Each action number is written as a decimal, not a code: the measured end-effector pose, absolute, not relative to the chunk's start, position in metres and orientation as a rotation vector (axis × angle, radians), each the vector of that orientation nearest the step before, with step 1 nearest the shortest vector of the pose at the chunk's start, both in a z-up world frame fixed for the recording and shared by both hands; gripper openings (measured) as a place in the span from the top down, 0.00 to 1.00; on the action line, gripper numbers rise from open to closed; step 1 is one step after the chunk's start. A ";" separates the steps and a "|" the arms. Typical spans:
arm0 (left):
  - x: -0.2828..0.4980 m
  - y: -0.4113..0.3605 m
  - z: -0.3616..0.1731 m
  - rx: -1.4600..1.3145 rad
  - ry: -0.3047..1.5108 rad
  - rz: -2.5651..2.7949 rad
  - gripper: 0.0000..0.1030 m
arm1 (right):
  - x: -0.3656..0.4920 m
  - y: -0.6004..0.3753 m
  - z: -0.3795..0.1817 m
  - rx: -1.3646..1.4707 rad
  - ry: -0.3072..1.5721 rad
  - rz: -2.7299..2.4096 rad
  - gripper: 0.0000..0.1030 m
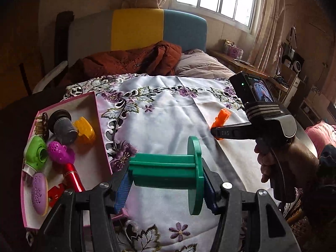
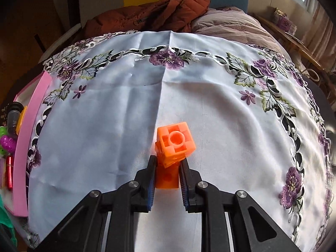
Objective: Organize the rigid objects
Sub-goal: 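Carry the green spool into the tray with the left gripper, then lower the green spool into the tray and open the left gripper, then carry the orange block into the tray and open the right gripper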
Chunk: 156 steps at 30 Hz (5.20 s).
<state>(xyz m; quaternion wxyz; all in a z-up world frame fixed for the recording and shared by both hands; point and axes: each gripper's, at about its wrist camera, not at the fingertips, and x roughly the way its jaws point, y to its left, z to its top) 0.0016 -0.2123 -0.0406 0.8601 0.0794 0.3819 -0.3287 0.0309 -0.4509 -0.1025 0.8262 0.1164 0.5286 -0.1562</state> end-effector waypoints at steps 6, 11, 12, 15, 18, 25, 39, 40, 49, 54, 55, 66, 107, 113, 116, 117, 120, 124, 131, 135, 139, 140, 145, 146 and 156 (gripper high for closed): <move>-0.001 -0.204 -0.036 0.161 0.796 -0.670 0.43 | 0.032 -0.451 -0.103 0.238 1.124 -0.331 0.80; -0.002 -0.201 -0.034 0.158 0.792 -0.666 0.43 | 0.033 -0.453 -0.104 0.246 1.123 -0.323 0.80; -0.002 -0.200 -0.033 0.155 0.791 -0.666 0.43 | 0.033 -0.452 -0.104 0.238 1.124 -0.321 0.80; -0.003 -0.196 -0.031 0.143 0.797 -0.669 0.43 | 0.034 -0.450 -0.104 0.215 1.124 -0.317 0.80; -0.001 -0.191 -0.030 0.123 0.808 -0.668 0.43 | 0.034 -0.450 -0.105 0.209 1.125 -0.316 0.80; 0.001 -0.179 -0.030 0.116 0.811 -0.641 0.43 | 0.034 -0.448 -0.105 0.188 1.129 -0.316 0.79; 0.042 -0.065 -0.022 -0.035 0.822 -0.425 0.43 | 0.036 -0.435 -0.106 0.056 1.127 -0.327 0.80; 0.044 -0.054 -0.024 -0.043 0.824 -0.400 0.43 | 0.036 -0.434 -0.106 0.051 1.127 -0.329 0.80; 0.063 -0.034 -0.045 -0.128 0.885 -0.403 0.43 | 0.036 -0.433 -0.106 0.044 1.129 -0.334 0.80; 0.083 -0.074 -0.050 -0.127 0.906 -0.467 0.43 | 0.035 -0.432 -0.106 0.039 1.127 -0.334 0.80; 0.088 -0.081 -0.050 -0.116 0.902 -0.472 0.43 | 0.035 -0.433 -0.106 0.039 1.127 -0.333 0.80; 0.140 -0.133 -0.078 -0.075 0.990 -0.461 0.43 | 0.037 -0.432 -0.106 0.032 1.130 -0.331 0.80; 0.059 -0.076 -0.043 0.040 0.866 -0.285 0.37 | 0.037 -0.429 -0.105 -0.008 1.122 -0.333 0.80; 0.057 -0.064 -0.043 0.033 0.861 -0.269 0.37 | 0.036 -0.430 -0.105 0.001 1.117 -0.330 0.80; 0.057 -0.057 -0.044 0.022 0.864 -0.262 0.37 | 0.036 -0.430 -0.105 0.001 1.116 -0.331 0.80; 0.057 -0.055 -0.044 0.020 0.865 -0.260 0.37 | 0.036 -0.429 -0.105 0.000 1.116 -0.332 0.80; 0.056 -0.049 -0.045 0.014 0.862 -0.255 0.37 | 0.036 -0.429 -0.105 -0.002 1.114 -0.333 0.80; 0.057 -0.036 -0.043 -0.016 0.858 -0.244 0.37 | 0.037 -0.428 -0.105 -0.003 1.112 -0.338 0.80; 0.060 -0.005 -0.041 -0.043 0.844 -0.184 0.37 | 0.035 -0.420 -0.090 0.022 1.071 -0.322 0.80; 0.062 0.009 -0.049 -0.055 0.864 -0.159 0.37 | 0.033 -0.395 -0.072 0.017 1.024 -0.257 0.80; 0.060 0.015 -0.053 -0.059 0.869 -0.153 0.37 | 0.033 -0.353 -0.050 0.018 0.966 -0.136 0.80; 0.060 0.016 -0.054 -0.063 0.870 -0.153 0.37 | 0.035 -0.339 -0.045 0.013 0.950 -0.099 0.80; 0.059 0.018 -0.056 -0.061 0.865 -0.148 0.37 | 0.046 -0.265 -0.024 -0.007 0.887 0.095 0.80; 0.058 0.019 -0.056 -0.063 0.866 -0.148 0.37 | 0.049 -0.250 -0.022 -0.009 0.881 0.131 0.80; 0.058 0.030 -0.061 -0.083 0.875 -0.137 0.37 | 0.094 -0.146 -0.060 -0.028 0.970 0.348 0.80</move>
